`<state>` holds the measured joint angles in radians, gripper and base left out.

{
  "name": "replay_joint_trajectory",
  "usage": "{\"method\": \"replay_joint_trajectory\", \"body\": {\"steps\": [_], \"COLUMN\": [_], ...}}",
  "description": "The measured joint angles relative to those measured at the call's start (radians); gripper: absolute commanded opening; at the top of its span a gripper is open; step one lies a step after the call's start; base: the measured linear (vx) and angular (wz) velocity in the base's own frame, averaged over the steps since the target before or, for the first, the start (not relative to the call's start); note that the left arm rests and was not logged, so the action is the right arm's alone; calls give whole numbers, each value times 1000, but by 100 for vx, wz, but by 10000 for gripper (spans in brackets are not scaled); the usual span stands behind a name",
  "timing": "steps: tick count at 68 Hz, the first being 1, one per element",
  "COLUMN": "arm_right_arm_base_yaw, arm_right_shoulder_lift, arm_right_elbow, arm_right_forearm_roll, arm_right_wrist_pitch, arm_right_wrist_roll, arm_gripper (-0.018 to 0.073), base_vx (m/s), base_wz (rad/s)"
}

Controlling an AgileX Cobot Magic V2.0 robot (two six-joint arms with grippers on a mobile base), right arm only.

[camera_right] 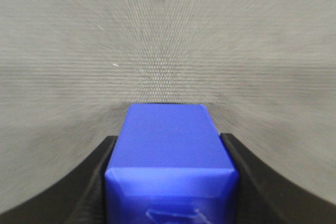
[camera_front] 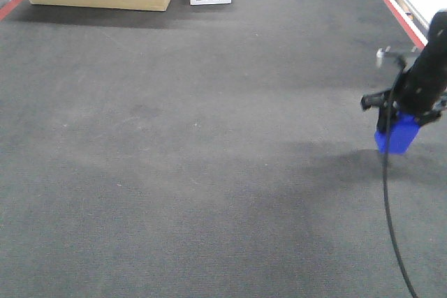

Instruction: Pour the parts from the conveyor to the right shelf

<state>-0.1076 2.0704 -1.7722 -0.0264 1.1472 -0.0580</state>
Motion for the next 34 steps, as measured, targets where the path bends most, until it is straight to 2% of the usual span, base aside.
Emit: {"method": "replay_joint_trajectory", "body": {"steps": [13, 34], "arm_right_arm_base_yaw": [0, 0], "arm_right_shoulder_lift": [-217, -670], "arm_right_elbow": [190, 688], "arm_right_forearm_roll": [52, 125], "arm_right_wrist_pitch": [-135, -499], "arm_right_wrist_roll": [-24, -78], "arm_gripper": [-6, -6], "base_vx": [0, 0], "base_wz": [0, 0]}}
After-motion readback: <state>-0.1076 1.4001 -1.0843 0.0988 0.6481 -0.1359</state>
